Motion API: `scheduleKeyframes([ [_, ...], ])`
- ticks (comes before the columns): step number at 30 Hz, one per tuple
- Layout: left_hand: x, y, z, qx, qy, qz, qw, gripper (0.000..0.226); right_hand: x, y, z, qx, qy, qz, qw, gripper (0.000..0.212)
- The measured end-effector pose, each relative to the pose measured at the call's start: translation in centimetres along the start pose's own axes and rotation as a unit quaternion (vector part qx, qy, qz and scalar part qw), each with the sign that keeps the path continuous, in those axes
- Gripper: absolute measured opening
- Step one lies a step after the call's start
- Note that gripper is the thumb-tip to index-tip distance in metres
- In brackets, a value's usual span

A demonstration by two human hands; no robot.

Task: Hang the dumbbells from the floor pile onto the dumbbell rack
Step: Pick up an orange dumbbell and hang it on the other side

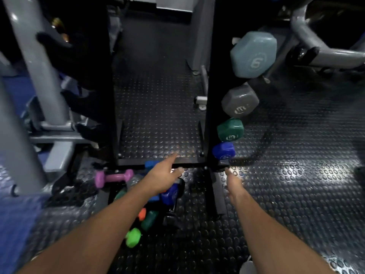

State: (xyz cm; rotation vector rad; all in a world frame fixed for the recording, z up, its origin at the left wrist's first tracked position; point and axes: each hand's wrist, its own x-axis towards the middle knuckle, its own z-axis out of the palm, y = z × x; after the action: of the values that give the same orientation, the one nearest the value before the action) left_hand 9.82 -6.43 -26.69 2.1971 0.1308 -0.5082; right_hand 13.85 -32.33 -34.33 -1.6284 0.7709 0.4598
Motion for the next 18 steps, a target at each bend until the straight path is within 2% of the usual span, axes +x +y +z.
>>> scheduleKeyframes([
  [2, -2.1, -1.8, -1.0, 0.058, -0.008, -0.017, 0.998, 0.063, 1.7, 3.0, 0.7, -0.065, -0.035, -0.001, 0.997, 0.090],
  [3, -3.1, -2.8, -1.6, 0.073, -0.010, -0.030, 0.997, 0.058, 1.7, 3.8, 1.5, -0.094, -0.049, 0.003, 0.994, 0.087],
  [6, -5.3, -5.7, -3.4, 0.077, -0.001, -0.056, 0.996, 0.044, -5.7, 1.9, 4.7, -0.196, -0.068, -0.010, 0.978, 0.060],
  [10, -7.7, -9.6, -4.9, 0.017, 0.050, -0.097, 0.994, 0.036, -9.3, 2.7, 8.0, -0.300, -0.112, -0.061, 0.945, 0.056],
  [14, -8.7, -14.3, -4.4, -0.007, 0.063, -0.173, 0.983, 0.039, -10.6, 5.4, 11.9, -0.344, -0.129, -0.083, 0.926, 0.041],
  [17, -8.6, -17.2, -3.0, 0.001, 0.068, -0.214, 0.975, 0.012, -10.9, 7.8, 14.7, -0.316, -0.153, -0.054, 0.935, 0.020],
  [18, -8.6, -18.2, -2.4, 0.013, 0.071, -0.224, 0.972, 0.014, -10.7, 8.6, 15.6, -0.299, -0.160, -0.038, 0.940, 0.017],
])
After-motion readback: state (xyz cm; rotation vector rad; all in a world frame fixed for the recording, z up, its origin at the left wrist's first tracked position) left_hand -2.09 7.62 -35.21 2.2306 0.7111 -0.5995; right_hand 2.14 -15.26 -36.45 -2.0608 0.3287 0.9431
